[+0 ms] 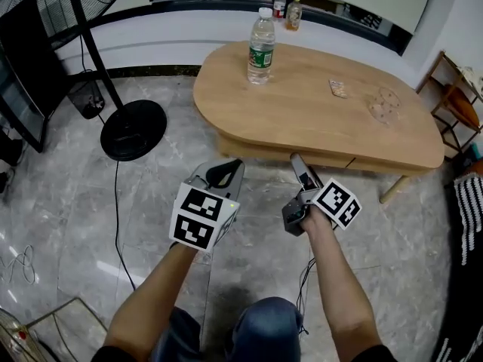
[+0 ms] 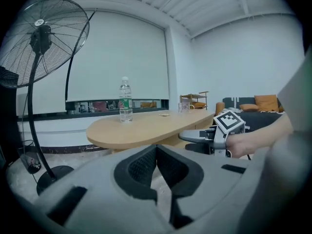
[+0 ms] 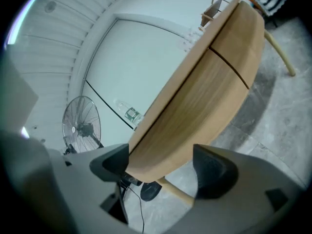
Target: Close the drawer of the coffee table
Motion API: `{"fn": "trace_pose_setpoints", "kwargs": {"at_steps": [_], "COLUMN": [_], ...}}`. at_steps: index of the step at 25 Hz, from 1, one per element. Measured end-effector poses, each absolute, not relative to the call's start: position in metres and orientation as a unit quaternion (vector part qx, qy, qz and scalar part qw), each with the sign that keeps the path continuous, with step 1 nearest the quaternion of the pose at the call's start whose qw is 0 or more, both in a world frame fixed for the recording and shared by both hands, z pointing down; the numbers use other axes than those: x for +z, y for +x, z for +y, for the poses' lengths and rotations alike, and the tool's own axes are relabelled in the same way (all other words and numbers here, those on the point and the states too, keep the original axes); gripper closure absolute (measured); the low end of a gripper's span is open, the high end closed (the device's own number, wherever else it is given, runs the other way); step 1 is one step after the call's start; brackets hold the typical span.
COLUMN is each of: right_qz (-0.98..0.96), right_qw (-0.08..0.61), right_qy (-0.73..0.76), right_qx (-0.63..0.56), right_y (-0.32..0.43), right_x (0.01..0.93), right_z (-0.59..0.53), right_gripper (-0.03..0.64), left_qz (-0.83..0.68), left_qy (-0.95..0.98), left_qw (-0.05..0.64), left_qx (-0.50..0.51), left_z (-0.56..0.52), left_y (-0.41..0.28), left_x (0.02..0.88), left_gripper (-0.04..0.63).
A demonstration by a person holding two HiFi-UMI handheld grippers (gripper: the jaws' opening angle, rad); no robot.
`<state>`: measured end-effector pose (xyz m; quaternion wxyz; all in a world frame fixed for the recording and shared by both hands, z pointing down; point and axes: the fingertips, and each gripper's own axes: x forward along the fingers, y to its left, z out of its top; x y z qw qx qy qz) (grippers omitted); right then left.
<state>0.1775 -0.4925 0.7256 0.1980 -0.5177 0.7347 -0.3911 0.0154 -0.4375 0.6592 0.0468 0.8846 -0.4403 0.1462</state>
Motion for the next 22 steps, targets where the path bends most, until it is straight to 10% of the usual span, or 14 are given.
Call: {"fn": "trace_pose_setpoints", "kwargs": {"at_steps": [22], "right_qz": [0.791], "right_qw": [0.026], "right_qy": [-0.518], "right_qx": [-0.325], "right_y": [0.171], "right_x": [0.321], "right_z": [-0.447], "right_gripper": [0.422], "left_qz": [-0.399], "left_qy": [0.899], "left_qw": [0.083], "left_qx": [0.159], "left_z": [-0.421], "left_y": [0.037], "left_x": [0.28], "left_gripper": [0.594]}}
